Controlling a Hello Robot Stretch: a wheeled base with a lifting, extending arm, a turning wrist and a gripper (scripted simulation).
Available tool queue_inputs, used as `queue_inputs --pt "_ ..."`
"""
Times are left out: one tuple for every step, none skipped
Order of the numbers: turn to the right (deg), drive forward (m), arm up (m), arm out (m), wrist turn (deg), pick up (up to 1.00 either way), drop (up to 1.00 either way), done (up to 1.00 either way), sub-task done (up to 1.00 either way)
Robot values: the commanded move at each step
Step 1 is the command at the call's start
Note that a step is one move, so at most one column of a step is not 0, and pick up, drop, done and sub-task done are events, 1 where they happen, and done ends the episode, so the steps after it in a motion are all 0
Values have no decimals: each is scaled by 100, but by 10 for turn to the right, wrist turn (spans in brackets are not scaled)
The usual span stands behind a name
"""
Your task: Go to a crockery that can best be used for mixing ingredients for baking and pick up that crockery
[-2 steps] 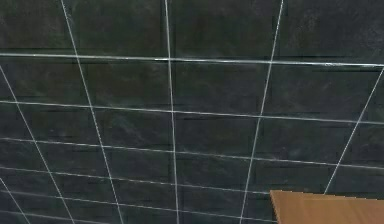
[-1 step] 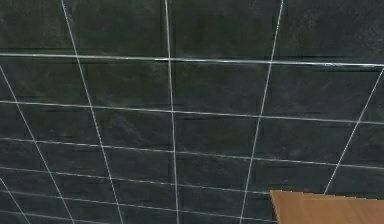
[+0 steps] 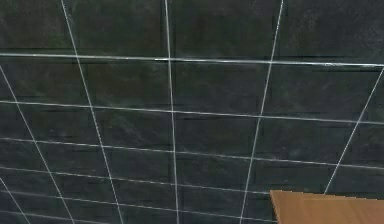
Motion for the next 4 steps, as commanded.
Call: queue_inputs --pt "0 0 0 0 450 0 0 0 0" --pt "0 0 0 0 450 0 0 0 0" --pt "0 0 0 0 330 0 0 0 0" --pt "0 0 -30 0 0 0 0 0 0"
